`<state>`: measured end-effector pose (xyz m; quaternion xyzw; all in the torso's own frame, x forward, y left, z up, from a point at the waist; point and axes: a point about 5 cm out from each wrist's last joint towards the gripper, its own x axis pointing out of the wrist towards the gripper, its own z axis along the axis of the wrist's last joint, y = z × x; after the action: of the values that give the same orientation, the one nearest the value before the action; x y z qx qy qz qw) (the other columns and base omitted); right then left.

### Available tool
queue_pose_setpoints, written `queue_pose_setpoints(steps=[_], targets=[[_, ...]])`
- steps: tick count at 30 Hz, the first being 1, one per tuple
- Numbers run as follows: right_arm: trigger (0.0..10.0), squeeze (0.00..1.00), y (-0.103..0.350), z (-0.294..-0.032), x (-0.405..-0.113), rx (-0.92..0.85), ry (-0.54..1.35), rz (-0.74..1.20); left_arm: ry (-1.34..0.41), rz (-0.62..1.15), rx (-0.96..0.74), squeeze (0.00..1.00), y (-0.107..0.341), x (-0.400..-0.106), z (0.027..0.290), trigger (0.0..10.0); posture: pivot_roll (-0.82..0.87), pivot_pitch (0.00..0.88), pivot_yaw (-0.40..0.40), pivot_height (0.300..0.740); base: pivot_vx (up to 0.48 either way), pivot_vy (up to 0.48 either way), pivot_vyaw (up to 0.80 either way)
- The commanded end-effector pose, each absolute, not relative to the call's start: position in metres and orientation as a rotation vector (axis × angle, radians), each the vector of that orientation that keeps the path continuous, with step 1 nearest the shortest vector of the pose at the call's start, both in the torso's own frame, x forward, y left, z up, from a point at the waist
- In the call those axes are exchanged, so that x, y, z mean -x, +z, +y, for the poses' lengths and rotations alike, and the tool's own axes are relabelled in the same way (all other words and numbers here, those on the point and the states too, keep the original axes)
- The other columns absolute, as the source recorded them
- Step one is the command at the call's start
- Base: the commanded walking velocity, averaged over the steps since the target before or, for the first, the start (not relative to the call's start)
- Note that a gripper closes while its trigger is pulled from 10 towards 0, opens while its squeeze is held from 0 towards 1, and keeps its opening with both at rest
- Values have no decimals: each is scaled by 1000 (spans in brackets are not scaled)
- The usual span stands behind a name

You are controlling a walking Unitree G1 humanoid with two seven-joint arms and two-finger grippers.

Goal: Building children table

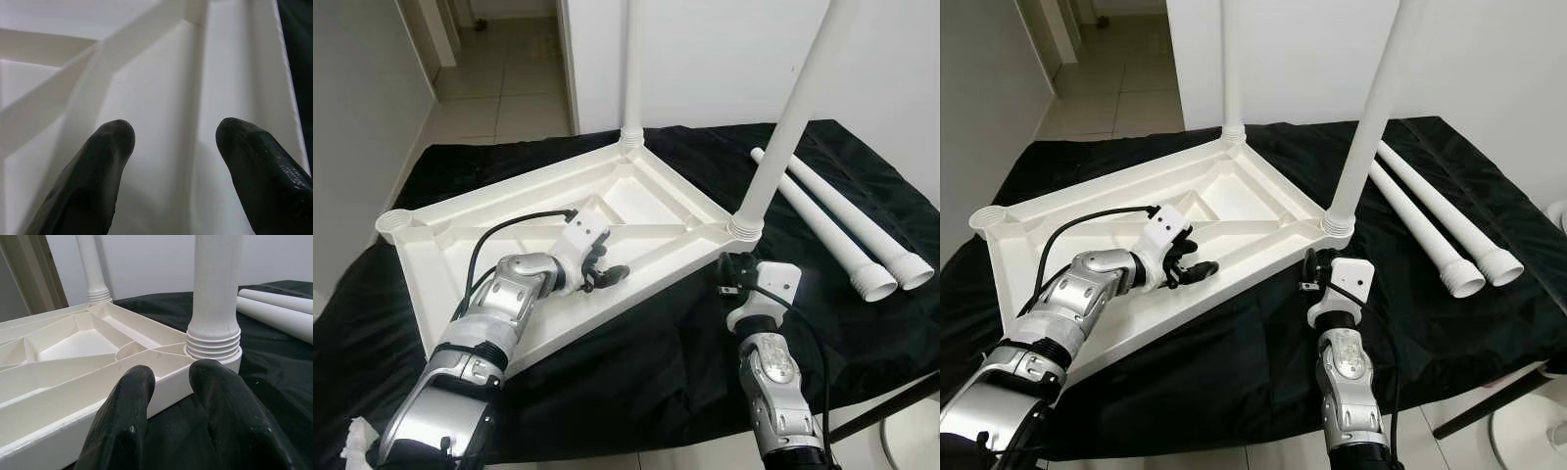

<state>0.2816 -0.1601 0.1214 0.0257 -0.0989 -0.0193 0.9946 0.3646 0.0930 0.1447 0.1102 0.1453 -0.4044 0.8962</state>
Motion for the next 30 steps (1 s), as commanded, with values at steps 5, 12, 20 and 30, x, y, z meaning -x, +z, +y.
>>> queue_pose_setpoints(steps=[5, 12, 20, 30], targets=[[10000, 0, 121, -157, -283, -55, -37, -201, -342, 70, -223, 0, 180, -388, 114, 10000, -143, 0, 55, 740, 0, 0, 0], [10000, 0, 119, -157, -283, -55, -36, -198, -457, 11, -196, 0, 192, -388, 112, 10000, -139, 0, 54, 740, 0, 0, 0], [10000, 0, 127, -154, -286, -56, -20, -226, -357, 173, -255, 0, 175, -395, 106, 10000, -128, 0, 50, 740, 0, 0, 0], [10000, 0, 129, -152, -277, -24, 43, -229, -272, 247, -266, 0, 170, -400, 111, 10000, -125, 0, 47, 740, 0, 0, 0]])
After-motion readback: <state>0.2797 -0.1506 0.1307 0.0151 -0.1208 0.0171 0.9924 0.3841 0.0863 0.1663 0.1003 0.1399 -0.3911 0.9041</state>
